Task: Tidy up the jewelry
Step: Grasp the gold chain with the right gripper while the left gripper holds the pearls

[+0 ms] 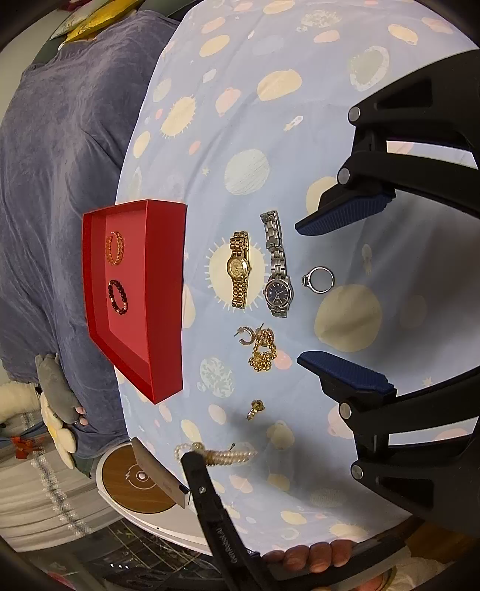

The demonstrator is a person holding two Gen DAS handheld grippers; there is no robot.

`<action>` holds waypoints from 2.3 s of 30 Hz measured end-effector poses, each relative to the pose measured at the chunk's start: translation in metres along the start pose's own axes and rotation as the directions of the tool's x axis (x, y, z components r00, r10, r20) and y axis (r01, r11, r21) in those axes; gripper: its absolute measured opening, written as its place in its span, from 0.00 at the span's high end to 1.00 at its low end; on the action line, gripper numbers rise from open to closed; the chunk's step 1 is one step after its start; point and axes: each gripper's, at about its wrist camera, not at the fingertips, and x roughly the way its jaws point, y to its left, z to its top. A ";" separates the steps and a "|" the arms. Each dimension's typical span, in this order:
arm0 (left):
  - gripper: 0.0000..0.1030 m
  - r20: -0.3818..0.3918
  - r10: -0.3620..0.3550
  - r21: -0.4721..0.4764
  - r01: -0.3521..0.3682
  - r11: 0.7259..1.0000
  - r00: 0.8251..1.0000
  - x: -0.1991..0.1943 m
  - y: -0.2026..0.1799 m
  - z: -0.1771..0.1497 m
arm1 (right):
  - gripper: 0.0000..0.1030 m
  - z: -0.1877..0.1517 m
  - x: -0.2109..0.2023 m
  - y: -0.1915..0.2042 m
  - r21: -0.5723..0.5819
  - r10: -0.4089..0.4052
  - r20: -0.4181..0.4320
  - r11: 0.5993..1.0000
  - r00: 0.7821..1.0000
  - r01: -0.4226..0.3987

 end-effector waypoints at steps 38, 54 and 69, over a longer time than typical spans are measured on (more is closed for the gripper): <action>0.92 -0.043 -0.009 -0.014 0.008 1.000 0.999 -0.007 0.026 -0.022 | 0.59 -0.009 0.038 -0.005 0.013 0.013 -0.073 1.000 0.997 -0.012; 0.92 -0.051 -0.011 -0.015 0.011 1.000 0.999 -0.005 0.022 -0.022 | 0.68 0.011 0.049 0.041 -0.052 0.135 -0.042 0.989 0.990 -0.137; 0.92 -0.048 -0.021 -0.049 0.018 0.999 0.999 -0.012 0.035 -0.025 | 0.83 0.020 0.075 0.054 -0.085 0.069 -0.016 0.994 0.997 -0.070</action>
